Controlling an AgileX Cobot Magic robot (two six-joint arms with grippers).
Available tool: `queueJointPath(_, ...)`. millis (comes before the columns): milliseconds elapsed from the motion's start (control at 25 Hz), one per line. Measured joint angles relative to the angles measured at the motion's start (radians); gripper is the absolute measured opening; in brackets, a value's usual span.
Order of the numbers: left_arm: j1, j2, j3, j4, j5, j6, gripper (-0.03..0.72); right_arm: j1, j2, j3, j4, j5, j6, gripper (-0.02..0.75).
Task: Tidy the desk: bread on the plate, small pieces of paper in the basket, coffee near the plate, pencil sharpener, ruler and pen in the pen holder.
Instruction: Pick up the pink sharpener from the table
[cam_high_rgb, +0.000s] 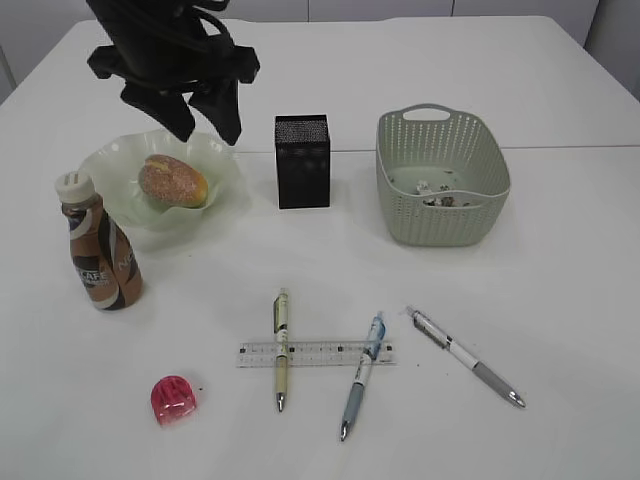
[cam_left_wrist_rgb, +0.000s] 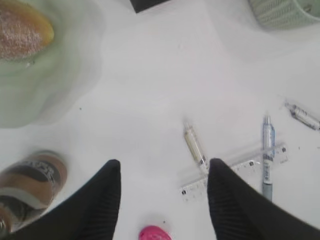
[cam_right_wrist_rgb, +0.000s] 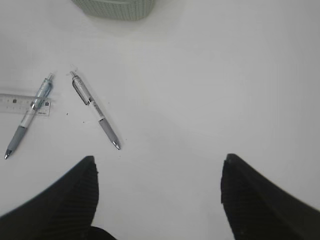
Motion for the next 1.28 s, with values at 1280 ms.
queueJointPath(1280, -0.098, -0.291, 0.714, 0.038, 0.000, 0.325, 0.407, 0.000, -0.011, 0.000, 0.045, 0.002, 0.000, 0.561)
